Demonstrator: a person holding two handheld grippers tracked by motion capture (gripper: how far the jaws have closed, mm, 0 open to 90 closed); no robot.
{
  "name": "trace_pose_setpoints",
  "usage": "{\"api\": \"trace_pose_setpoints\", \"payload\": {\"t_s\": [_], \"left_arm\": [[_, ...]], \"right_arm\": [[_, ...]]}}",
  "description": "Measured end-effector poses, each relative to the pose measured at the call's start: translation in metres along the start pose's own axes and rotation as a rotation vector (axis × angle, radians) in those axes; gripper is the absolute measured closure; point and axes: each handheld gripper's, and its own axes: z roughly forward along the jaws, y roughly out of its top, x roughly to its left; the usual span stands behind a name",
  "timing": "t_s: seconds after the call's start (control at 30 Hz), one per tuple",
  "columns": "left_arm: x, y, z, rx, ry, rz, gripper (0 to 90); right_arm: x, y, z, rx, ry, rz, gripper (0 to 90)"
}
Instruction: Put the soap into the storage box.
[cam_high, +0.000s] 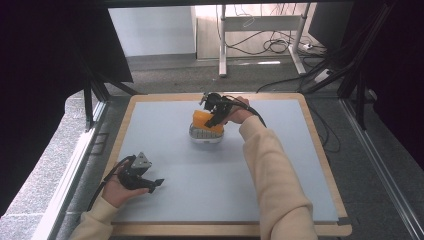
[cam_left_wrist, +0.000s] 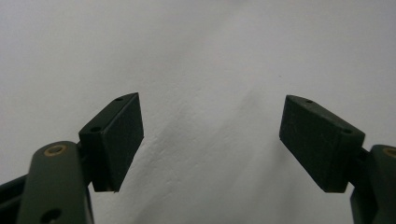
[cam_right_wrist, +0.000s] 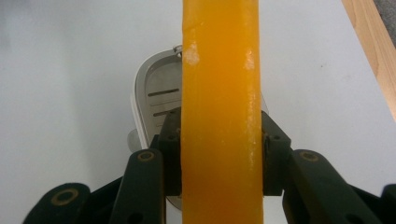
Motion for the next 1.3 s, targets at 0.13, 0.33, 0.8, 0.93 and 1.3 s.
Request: {"api": "trace_pose_setpoints", "payload": {"t_s": [0.13, 0.33, 0.8, 0.93, 1.3], "left_arm": [[0.000, 0.000, 0.001, 0.002, 0.000, 0.000, 21.8], [0.001, -0.001, 0.001, 0.004, 0.000, 0.000, 21.8], [0.002, -0.002, 0.001, 0.006, -0.002, -0.003, 21.8], [0.002, -0.002, 0.001, 0.007, -0.002, 0.006, 21.8], [0.001, -0.001, 0.001, 0.005, 0.002, 0.009, 21.9]], "right_arm": [[-0.002, 0.000, 0.003, 0.000, 0.008, -0.004, 61.6], [-0.002, 0.004, 0.010, 0.011, 0.029, -0.033, 61.6], [-0.003, 0.006, 0.024, 0.044, 0.048, -0.062, 61.4], [-0.004, 0.004, 0.027, 0.062, 0.037, -0.061, 61.1], [-0.003, 0.004, 0.011, -0.029, -0.018, -0.046, 42.2]]}}
